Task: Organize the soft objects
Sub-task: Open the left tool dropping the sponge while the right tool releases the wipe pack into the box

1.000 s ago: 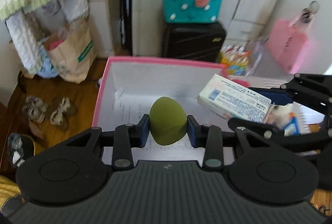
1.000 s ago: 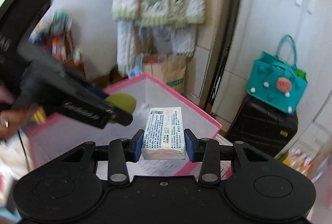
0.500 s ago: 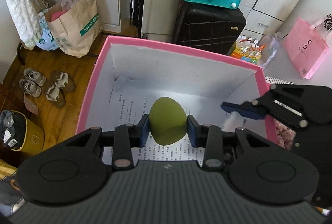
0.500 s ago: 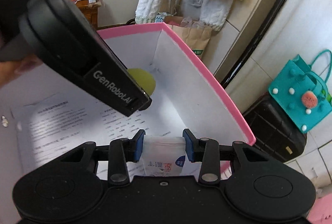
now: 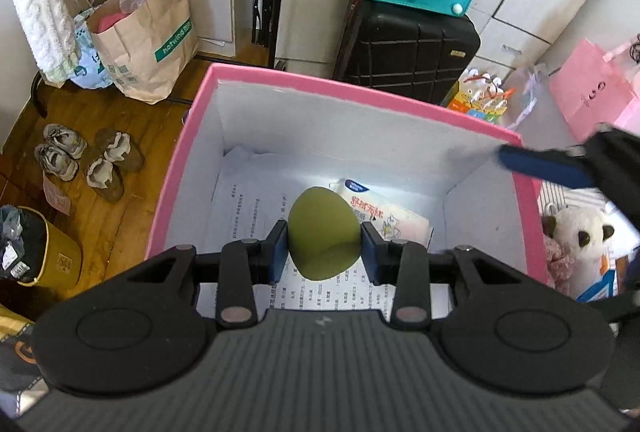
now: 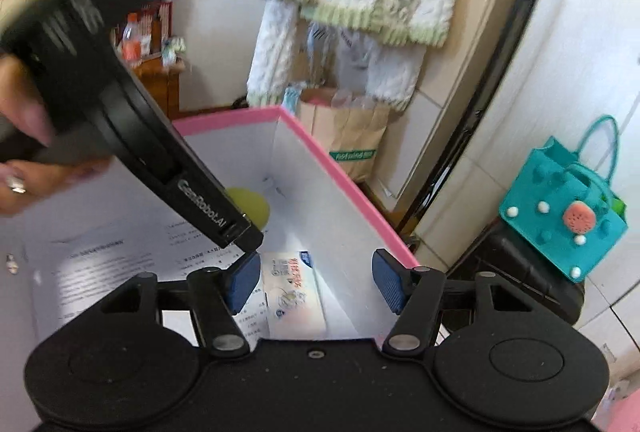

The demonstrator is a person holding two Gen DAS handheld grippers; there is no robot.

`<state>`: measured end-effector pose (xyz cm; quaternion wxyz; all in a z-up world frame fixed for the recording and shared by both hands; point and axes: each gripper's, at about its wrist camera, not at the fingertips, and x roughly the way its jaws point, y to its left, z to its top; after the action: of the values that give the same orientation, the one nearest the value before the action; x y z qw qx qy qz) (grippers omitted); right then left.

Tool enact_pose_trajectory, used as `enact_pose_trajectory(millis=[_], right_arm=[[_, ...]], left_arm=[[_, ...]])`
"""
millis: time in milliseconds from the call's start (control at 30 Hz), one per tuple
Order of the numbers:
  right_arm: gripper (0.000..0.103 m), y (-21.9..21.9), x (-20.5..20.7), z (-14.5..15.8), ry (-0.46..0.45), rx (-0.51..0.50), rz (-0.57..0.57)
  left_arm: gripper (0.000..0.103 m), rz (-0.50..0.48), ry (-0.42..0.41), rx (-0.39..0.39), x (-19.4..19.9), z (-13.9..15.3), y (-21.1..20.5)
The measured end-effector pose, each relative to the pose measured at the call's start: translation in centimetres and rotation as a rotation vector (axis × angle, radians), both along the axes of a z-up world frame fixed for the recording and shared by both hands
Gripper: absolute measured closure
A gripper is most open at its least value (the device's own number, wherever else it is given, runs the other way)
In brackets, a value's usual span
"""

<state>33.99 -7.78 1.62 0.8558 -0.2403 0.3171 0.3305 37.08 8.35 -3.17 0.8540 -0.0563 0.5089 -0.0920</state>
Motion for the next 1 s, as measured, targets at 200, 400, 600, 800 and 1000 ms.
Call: enact_pose_trajectory(millis=[200, 400, 600, 800, 1000], right_arm=[[0.036, -3.3, -2.1, 1.7, 0.046, 0.122, -0.054], [0.036, -4.1, -3.8, 1.6, 0.072, 0.155, -0.066], [0.036, -4.6, -4.7, 1.6, 0.093, 0.196, -0.095], [0.036, -4.7, -6.9, 2.1, 0.155, 0.242, -0.111], [0.036, -4.5, -9.5, 2.8, 0.165, 0.266, -0.103]], left_arm=[[0.066, -0.028, 0.027, 0.058, 0.5, -1.0, -0.8], [0.058, 0.049, 0.012, 0.078, 1.1, -1.6, -0.4], [0.045, 0.008, -0.032, 0.079, -0.4, -0.5, -0.8], [0.043, -0.063, -0.072, 0.115, -3.8, 1.5, -0.6], [0.040, -0.121, -0.161, 0.155, -8.7, 4.5, -0.8]])
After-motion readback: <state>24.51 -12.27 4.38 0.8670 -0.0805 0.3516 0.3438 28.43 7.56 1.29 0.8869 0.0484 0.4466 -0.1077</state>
